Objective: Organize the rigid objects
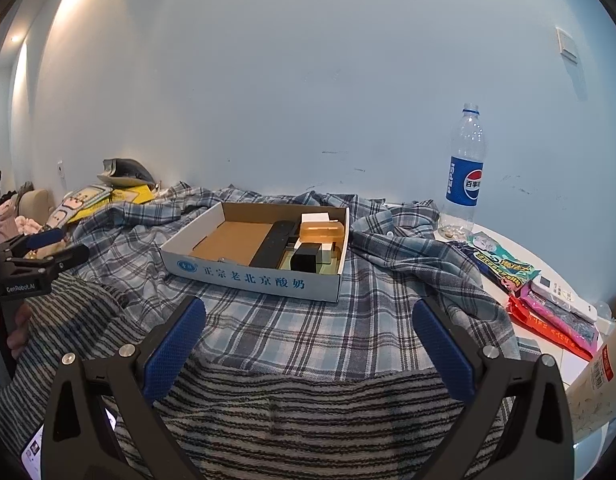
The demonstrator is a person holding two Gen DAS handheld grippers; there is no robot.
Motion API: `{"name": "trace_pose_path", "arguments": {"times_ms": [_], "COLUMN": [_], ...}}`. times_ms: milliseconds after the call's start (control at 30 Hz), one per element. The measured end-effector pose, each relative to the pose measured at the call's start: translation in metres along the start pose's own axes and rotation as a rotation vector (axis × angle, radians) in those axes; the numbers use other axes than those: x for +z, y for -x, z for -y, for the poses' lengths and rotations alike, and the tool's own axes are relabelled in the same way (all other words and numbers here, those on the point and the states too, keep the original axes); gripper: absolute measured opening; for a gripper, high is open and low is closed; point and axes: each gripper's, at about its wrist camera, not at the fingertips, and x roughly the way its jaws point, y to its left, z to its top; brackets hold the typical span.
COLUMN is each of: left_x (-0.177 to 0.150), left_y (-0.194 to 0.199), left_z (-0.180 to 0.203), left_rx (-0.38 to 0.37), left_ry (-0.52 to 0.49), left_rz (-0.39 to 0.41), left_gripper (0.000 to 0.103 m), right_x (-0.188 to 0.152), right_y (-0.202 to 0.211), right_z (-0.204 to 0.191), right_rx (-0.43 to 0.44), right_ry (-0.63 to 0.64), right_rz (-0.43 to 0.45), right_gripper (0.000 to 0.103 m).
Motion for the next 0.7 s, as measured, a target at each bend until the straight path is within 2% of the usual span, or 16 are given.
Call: {"name": "trace_pose_path", "arguments": {"times_ms": [500,700], "left_x": [0.0002,0.0001], "left_y": [0.0058,0.0071], "left_z": [-0.0057,-0.0006], "left_rx": [-0.01,-0.002], "left_ry": [0.031,0.006], "left_rz": [0.027,0.034], "left_gripper": [0.103,0.103], "right_x": [-0.0001,-0.0003], "right_y": [-0.0029,-0.0016], "right_z": [0.0016,0.0025], "right_rx": [0.008,0.01], "right_ry": [-0.013,-0.016], "right_rz": [-0.015,-0.007], "right_gripper": [0.103,0.103]}}
